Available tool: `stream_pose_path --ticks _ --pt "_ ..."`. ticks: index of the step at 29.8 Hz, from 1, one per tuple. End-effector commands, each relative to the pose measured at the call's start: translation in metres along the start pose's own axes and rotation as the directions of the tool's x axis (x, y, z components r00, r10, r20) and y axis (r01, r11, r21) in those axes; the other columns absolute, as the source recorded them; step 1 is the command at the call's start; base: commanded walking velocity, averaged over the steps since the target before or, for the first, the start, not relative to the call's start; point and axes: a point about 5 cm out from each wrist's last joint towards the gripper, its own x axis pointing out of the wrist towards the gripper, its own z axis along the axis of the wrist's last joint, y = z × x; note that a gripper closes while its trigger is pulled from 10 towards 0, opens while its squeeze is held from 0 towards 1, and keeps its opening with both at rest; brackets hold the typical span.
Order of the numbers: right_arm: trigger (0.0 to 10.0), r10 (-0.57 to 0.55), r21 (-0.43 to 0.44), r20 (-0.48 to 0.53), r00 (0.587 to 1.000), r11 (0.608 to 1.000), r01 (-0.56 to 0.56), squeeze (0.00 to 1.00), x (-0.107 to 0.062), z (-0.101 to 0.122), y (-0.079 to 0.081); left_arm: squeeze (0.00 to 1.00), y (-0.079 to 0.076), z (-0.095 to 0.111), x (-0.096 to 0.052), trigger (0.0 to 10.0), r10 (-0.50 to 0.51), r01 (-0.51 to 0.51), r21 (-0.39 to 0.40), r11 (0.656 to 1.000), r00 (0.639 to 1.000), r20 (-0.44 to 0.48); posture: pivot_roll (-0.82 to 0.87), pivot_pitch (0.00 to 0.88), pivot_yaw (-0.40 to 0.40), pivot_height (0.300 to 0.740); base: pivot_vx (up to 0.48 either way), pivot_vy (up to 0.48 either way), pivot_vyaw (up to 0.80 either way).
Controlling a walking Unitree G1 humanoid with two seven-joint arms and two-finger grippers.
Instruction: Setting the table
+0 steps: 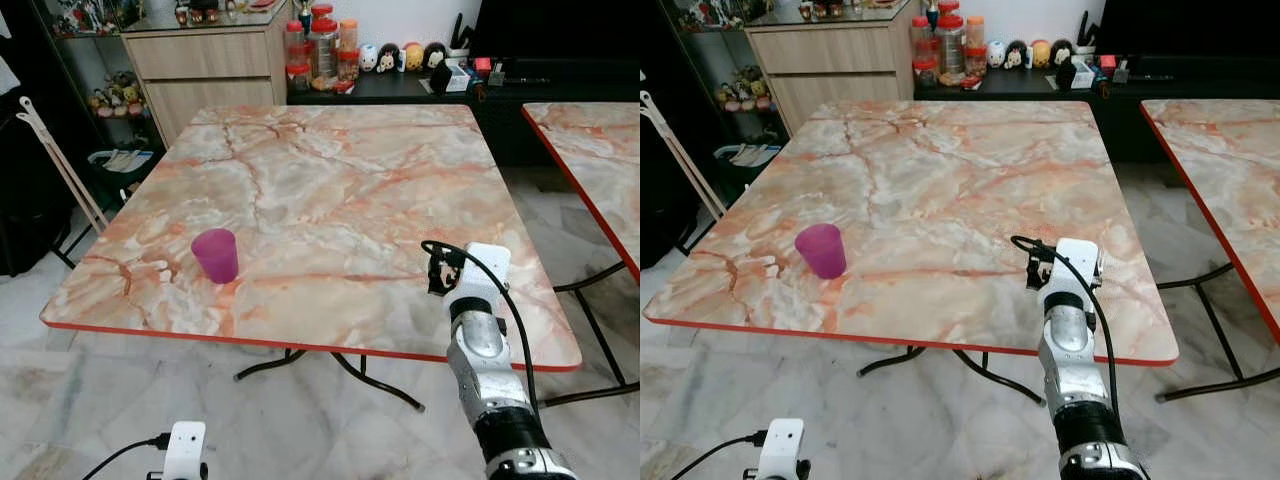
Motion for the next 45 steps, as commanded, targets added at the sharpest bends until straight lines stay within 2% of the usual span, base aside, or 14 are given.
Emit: stream_pose_path --ticks 1,7,13,26,45 --pt "10.0 -0.012 0.01 0.01 1.0 1.0 0.012 0.0 0.004 0.004 0.001 0.0 0.002 -0.002 -0.001 10.0 0.009 -0.009 -0.009 1.0 1.0 -0.006 -0.07 0.0 0.052 0.74 0.0 0.0 0.0" --pt "10.0 -0.082 0.02 -0.041 0.996 0.996 0.083 0.0 0.004 -0.004 -0.005 0.0 0.001 -0.005 -0.001 10.0 0.005 -0.005 -0.004 1.0 1.0 -0.015 -0.08 0.0 0.055 0.74 0.0 0.0 0.0" --pt "10.0 -0.084 0.015 -0.072 0.994 0.996 0.086 0.0 0.003 -0.012 -0.005 0.0 0.002 -0.006 -0.001 10.0 0.005 -0.005 -0.006 1.0 1.0 -0.016 -0.07 0.0 0.052 0.74 0.0 0.0 0.0" --pt "10.0 -0.107 0.097 -0.174 0.979 0.987 0.125 0.0 0.004 -0.025 -0.006 0.0 0.001 -0.006 -0.001 10.0 0.004 -0.004 -0.004 1.0 1.0 -0.018 -0.07 0.0 0.05 0.74 0.0 0.0 0.0" --pt "10.0 -0.079 0.084 -0.185 0.98 0.992 0.096 0.0 0.011 -0.02 -0.002 0.0 -0.002 -0.015 -0.003 10.0 0.008 -0.008 -0.021 1.0 0.999 -0.033 -0.06 0.0 0.03 0.74 0.0 0.0 0.0"
